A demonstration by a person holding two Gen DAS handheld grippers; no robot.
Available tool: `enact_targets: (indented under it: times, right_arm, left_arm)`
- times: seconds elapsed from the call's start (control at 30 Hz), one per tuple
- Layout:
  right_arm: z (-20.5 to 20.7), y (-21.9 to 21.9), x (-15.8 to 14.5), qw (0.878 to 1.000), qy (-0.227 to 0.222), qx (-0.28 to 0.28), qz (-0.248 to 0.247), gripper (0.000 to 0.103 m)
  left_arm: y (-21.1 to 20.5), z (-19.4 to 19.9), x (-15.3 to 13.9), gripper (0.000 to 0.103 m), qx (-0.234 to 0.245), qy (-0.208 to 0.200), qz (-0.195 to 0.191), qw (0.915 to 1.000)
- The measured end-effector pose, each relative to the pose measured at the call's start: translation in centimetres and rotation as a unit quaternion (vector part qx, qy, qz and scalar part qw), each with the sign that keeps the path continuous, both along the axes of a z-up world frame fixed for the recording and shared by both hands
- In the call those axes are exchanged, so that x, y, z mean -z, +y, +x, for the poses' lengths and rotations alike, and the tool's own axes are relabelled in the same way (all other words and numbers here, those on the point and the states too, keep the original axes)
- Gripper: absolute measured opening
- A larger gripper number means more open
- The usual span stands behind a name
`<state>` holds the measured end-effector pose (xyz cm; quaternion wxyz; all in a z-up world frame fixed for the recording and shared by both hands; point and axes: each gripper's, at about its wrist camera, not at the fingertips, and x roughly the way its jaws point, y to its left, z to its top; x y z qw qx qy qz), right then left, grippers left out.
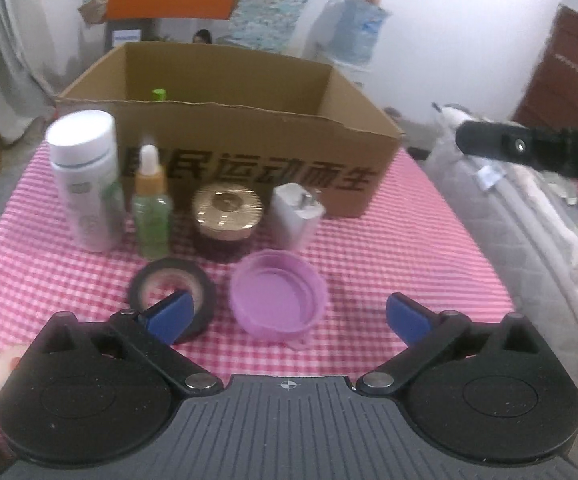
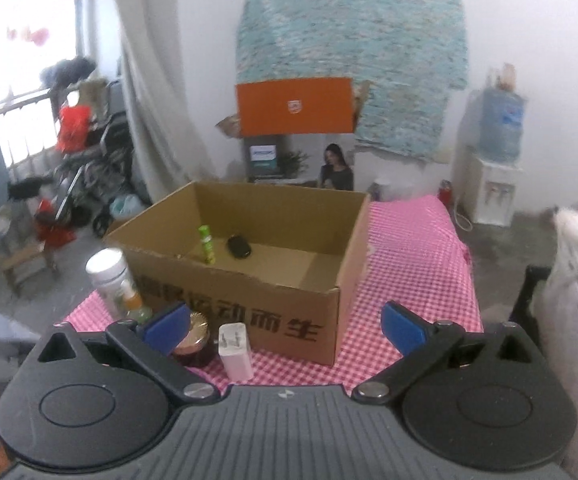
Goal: Organize rigid objects
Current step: 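Move the right gripper back to the purple bowl and close on its rim, then lift the purple bowl with the right gripper toward the box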
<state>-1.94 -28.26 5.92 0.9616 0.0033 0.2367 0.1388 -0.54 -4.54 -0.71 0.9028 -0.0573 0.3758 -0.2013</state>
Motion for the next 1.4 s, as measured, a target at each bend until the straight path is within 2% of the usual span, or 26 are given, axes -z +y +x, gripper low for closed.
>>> enact_targets:
  times: [0.1,0.27,0.4,0.5,0.6,0.67,0.77,0.83,1.03,1.23,1.4]
  right_arm:
    - [0.2,-0.9,0.5,0.999,0.002,0.007,0.036,0.103]
    - [0.7,-1.4,2.6,0.996,0.027,-0.003,0.081,0.103]
    - [2.3,0.3,4.8,0.993,0.098,-0.005,0.061,0.103]
    - [2.7,1.9,6.1,0.991,0.117,-0.026,0.058,0.102]
    - [3.3,3.0,7.4,0.986,0.142,-0.053,0.07,0.095]
    - [3.9,3.4,8.0,0.982,0.159,-0.061,0.076,0.081]
    - [4.9,3.6,9.0,0.975,0.189,-0.072,0.09,0.068]
    - [5.2,3.6,9.5,0.971,0.201,-0.079,0.097,0.063]
    - [5.7,3.8,10.9,0.965,0.225,-0.093,0.101,0.039]
    - [4.9,2.7,11.0,0.964,0.223,-0.093,0.112,0.037]
    - [4.0,0.8,10.9,0.964,0.226,-0.076,0.115,0.037]
  left_arm:
    - [-0.3,-0.1,0.5,0.103,0.009,-0.01,0.011,0.9998]
    - [-1.5,-0.2,1.4,0.103,0.017,-0.037,0.073,0.9965]
    - [-2.5,0.1,2.4,0.103,0.026,-0.023,0.115,0.9928]
    - [-2.9,0.4,3.0,0.103,0.035,-0.003,0.124,0.9917]
    - [-3.5,0.5,3.4,0.101,0.041,0.003,0.136,0.9899]
    - [-3.9,0.5,3.6,0.1,0.045,0.003,0.14,0.9891]
    - [-4.1,0.7,3.7,0.094,0.049,0.008,0.137,0.9893]
    - [-4.1,0.9,3.8,0.09,0.049,0.012,0.134,0.9897]
    - [-4.0,1.7,4.3,0.076,0.054,0.032,0.114,0.9915]
    - [-4.7,2.3,4.4,0.076,0.071,0.037,0.095,0.9923]
    - [-5.6,1.9,4.0,0.077,0.112,0.035,0.073,0.9904]
